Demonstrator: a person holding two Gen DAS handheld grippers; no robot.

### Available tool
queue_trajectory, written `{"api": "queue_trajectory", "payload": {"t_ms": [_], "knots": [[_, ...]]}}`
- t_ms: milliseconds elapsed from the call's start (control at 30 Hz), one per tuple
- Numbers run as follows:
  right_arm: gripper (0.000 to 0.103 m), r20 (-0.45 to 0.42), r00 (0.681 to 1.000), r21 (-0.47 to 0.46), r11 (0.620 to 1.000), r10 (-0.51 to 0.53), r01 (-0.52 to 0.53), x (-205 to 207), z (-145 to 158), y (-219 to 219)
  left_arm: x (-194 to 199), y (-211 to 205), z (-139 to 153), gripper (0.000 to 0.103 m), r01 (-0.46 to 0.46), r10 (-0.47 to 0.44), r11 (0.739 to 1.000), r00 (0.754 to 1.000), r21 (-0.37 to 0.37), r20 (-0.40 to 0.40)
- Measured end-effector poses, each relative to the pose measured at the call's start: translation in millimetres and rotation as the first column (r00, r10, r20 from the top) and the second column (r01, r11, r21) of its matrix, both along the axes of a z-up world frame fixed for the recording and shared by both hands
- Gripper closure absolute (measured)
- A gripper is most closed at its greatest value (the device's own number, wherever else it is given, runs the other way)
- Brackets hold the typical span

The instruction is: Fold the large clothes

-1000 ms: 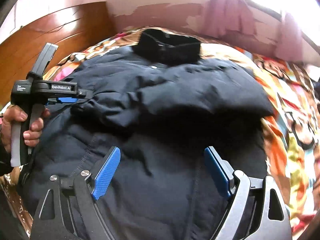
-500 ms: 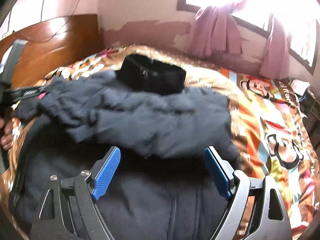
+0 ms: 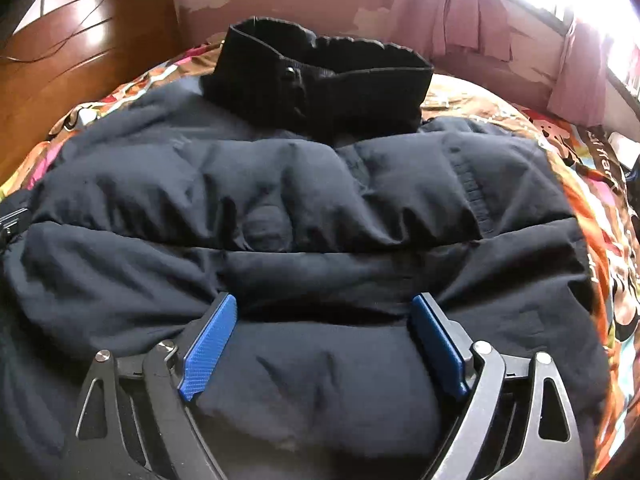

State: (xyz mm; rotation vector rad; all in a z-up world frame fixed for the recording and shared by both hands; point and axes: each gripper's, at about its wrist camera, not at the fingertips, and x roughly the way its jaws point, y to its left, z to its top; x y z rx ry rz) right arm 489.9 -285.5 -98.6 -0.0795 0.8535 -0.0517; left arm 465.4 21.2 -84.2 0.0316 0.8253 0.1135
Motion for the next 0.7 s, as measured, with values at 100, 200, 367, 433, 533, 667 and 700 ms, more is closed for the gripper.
{"api": "queue_trajectory", "payload": {"t_ms": [100, 200, 367, 433, 533, 667, 700], "knots": [[0.012, -0.001, 1.000, -0.030, 1.000, 0.002, -0.002, 3, -6, 6, -7, 18, 4, 0.101, 0.002, 0.002, 0.989, 1.000, -0.145, 0.031], [0.010, 0.015, 1.000, -0.042, 0.999, -0.009, 0.010, 0, -5, 8, -24, 56, 11, 0.080, -0.042, 0.069, 0.934, 0.996, -0.356, 0.062], [0.007, 0.141, 0.990, 0.028, 1.000, 0.002, -0.006, -23, 28, 29, -59, 125, 17, 0.018, -0.185, 0.248, 0.898, 0.962, -0.399, 0.111], [0.005, 0.180, 0.983, 0.054, 0.998, 0.026, -0.036, -26, 39, 48, -69, 156, 15, 0.016, -0.244, 0.307, 0.883, 0.946, -0.401, 0.102], [0.004, 0.211, 0.975, 0.081, 0.993, 0.067, -0.085, -22, 45, 80, -80, 209, 4, 0.015, -0.339, 0.393, 0.834, 0.919, -0.436, 0.038], [0.004, 0.234, 0.970, 0.082, 0.993, 0.065, -0.087, -13, 41, 114, -96, 281, -13, 0.015, -0.491, 0.552, 0.740, 0.834, -0.460, -0.001], [0.004, 0.235, 0.970, 0.075, 0.994, 0.055, -0.074, -12, 38, 119, -98, 303, -21, 0.015, -0.523, 0.587, 0.710, 0.810, -0.472, -0.015]]}}
